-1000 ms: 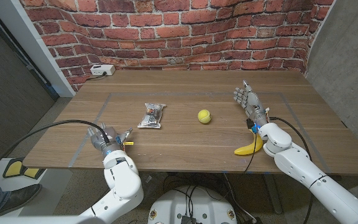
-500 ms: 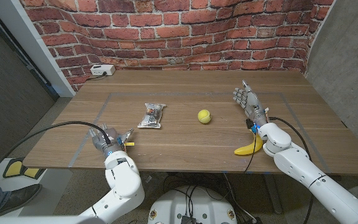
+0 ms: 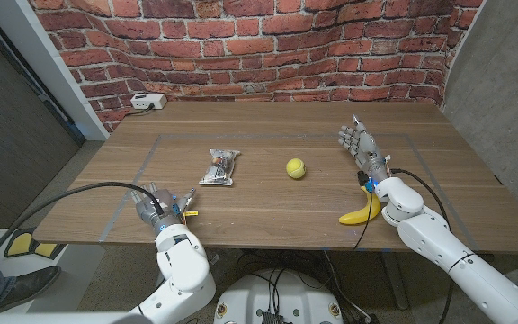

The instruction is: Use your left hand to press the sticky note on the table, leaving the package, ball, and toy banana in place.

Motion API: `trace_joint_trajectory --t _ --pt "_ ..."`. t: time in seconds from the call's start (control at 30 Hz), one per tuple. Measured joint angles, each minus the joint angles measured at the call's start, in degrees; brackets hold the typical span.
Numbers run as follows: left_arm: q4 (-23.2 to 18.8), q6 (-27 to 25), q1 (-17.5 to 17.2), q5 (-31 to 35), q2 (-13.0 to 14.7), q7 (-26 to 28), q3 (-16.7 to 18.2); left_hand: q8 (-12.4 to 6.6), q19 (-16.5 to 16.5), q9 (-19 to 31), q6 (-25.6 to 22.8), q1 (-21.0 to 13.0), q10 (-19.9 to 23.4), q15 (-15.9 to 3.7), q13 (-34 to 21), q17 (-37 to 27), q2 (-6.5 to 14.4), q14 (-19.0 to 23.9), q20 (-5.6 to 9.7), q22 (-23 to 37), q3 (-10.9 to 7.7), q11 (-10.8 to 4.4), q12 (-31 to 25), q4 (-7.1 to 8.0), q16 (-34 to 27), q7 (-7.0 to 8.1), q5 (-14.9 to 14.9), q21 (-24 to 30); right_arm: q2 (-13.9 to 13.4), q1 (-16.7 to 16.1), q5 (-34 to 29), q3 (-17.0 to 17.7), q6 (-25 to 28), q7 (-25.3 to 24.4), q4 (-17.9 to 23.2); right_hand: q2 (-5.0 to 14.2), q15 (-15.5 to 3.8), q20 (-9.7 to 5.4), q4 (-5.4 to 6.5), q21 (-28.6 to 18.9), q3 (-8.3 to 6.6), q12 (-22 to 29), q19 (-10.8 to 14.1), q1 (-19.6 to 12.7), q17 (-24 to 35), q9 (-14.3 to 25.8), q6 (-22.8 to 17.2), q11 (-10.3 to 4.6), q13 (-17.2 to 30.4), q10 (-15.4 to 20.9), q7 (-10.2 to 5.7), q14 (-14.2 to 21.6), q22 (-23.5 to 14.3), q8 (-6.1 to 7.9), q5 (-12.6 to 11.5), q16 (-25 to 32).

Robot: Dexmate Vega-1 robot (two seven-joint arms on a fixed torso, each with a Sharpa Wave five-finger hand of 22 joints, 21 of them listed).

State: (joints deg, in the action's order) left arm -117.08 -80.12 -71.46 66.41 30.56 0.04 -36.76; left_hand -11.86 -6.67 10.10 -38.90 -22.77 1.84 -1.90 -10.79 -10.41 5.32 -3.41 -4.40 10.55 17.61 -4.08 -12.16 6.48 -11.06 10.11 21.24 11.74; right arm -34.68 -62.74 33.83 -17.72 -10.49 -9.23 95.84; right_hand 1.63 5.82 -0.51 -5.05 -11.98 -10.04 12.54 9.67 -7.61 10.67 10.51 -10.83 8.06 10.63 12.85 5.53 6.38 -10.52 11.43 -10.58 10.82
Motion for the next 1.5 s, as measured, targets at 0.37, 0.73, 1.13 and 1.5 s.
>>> trace_joint_trajectory --t 0.37,0.73,1.13,1.5 --pt "-0.83 0.00 1.42 -3.15 0.66 2.53 -2.58 -0.06 0.00 0.01 -0.71 -0.16 0.32 -0.16 0.00 0.00 0.16 0.15 0.00 0.00 0.00 -0.33 0.00 0.00 0.00 -0.71 0.00 0.00 -0.15 0.16 0.46 0.18 -0.35 0.84 -0.64 0.00 0.00 0.00 0.00 0.00 0.00 0.00 0.00 0.00 0.00 0.00 0.00 0.00 0.00 0.00 0.00 0.00 0.00 0.00 0.00 0.00" --pt "-2.11 0.01 3.93 -8.99 2.07 6.93 -6.61 -0.01 0.00 0.01 -0.05 -0.58 0.32 -0.15 0.00 0.00 0.58 0.14 0.00 0.00 -0.01 -0.33 0.00 0.00 0.00 -0.95 0.00 0.00 -0.40 -0.39 0.92 0.92 -1.08 1.05 -0.75 0.00 0.00 0.00 0.00 0.00 0.00 0.00 0.00 0.00 0.00 0.00 0.00 0.00 0.00 0.00 0.00 0.00 0.00 0.00 0.00 0.00" --pt "-3.31 0.16 3.13 -8.78 1.35 7.55 -7.19 0.24 0.00 0.01 -0.05 -0.50 0.32 -0.15 0.00 0.00 0.50 0.14 0.00 0.00 -0.01 -0.32 0.00 0.00 0.00 -0.96 0.00 0.00 -0.36 -0.18 1.25 1.09 -1.41 1.78 -1.45 0.00 0.00 0.00 0.00 0.00 0.00 0.00 0.00 0.00 0.00 0.00 0.00 0.00 0.00 0.00 0.00 0.00 0.00 0.00 0.00 0.00" --pt "-4.04 0.25 2.56 -6.67 1.36 6.26 -6.52 0.65 0.00 0.33 0.86 -0.50 1.27 0.40 0.00 0.00 0.50 0.68 0.00 0.00 0.16 0.16 0.00 0.16 0.00 0.02 0.00 0.00 -0.17 0.26 1.22 0.79 -1.42 1.93 -1.68 0.00 0.00 0.00 0.00 0.00 0.00 0.00 0.00 0.00 0.00 0.00 0.00 0.00 0.00 0.00 0.00 0.00 0.00 -0.23 0.00 0.00"
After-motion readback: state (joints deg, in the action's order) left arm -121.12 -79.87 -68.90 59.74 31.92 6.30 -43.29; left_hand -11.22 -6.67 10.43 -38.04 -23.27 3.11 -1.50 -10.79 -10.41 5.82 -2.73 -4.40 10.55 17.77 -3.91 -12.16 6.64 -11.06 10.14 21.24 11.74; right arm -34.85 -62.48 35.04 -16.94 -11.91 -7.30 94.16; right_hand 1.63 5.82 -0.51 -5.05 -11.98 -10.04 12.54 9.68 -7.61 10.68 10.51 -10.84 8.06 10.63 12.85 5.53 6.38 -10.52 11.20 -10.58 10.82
